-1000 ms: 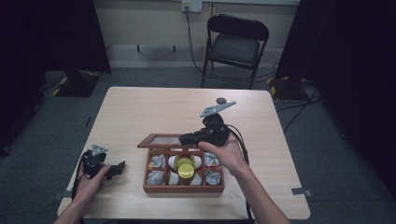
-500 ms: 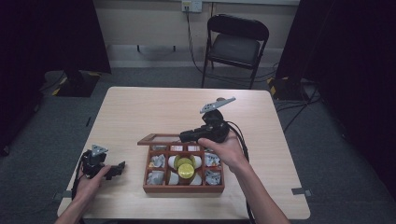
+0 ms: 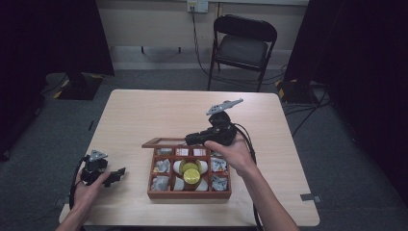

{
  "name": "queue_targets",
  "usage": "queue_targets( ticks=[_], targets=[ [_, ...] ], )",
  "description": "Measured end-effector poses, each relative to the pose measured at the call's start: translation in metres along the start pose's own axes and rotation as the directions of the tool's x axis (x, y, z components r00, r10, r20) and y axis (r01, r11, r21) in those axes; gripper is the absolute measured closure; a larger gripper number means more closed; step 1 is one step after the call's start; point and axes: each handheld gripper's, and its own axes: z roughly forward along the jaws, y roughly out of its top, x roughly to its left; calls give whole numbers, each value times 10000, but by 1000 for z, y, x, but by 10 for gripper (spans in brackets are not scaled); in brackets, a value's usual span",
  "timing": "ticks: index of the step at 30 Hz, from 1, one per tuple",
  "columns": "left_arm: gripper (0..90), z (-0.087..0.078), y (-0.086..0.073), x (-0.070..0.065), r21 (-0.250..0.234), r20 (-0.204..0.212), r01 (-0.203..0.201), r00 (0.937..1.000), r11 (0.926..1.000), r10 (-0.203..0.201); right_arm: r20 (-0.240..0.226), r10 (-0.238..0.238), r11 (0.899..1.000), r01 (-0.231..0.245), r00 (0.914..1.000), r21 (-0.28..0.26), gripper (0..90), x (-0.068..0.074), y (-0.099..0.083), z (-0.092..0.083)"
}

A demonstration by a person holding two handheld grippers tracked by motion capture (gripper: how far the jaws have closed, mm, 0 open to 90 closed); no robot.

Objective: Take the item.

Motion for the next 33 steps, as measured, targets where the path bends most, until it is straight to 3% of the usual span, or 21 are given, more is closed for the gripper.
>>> queue_targets(
  ticks=[3,5,8,10,15,18,19,21,24,27,30,33],
  targets=[
    [217,-8,4,-7,-253,184,-496,9986,9985,500,-5,-20,10000,20,10000,-9,817,0,0,0],
    [241,-11,5,-13,-284,586,-661,9960,9974,677,9,-22,10000,22,10000,-8,817,0,1,0],
    [252,-13,6,-21,-403,1244,-750,9890,9964,795,-1,-29,10000,29,10000,-17,818,0,1,0],
    [263,-14,7,-25,-481,1236,-955,9872,9943,1008,-7,-25,10000,25,10000,-25,817,0,0,0],
    [285,-18,11,-35,-778,1804,-1096,9760,9909,1221,-26,2,10000,-3,10000,-21,818,-1,0,0],
    [291,-21,13,-42,-1032,2206,-1232,9648,9870,1435,-17,-13,10000,13,10000,-29,818,-1,1,0],
    [292,-22,14,-44,-1050,2612,-1090,9561,9885,1331,-17,-6,10000,6,10000,-29,818,-1,1,0],
    [296,-24,15,-48,-1184,2951,-968,9469,9882,1281,-17,-8,10000,8,10000,-22,817,-1,1,0],
    [298,-26,16,-57,-1199,2992,-1452,9380,9821,1752,-18,-19,10000,19,10000,-35,817,-1,1,0],
    [299,-27,19,-64,-1107,3400,-1459,9239,9831,1754,-40,-17,10000,17,10000,-24,818,-1,1,0],
    [311,-28,22,-75,-1388,3438,-1631,9171,9768,2020,-48,-2,10000,2,10000,-21,818,-1,1,0],
    [310,-27,25,-86,-1534,3668,-1907,9001,9696,2351,-49,19,10000,-19,10000,-10,818,-1,1,0]
  ],
)
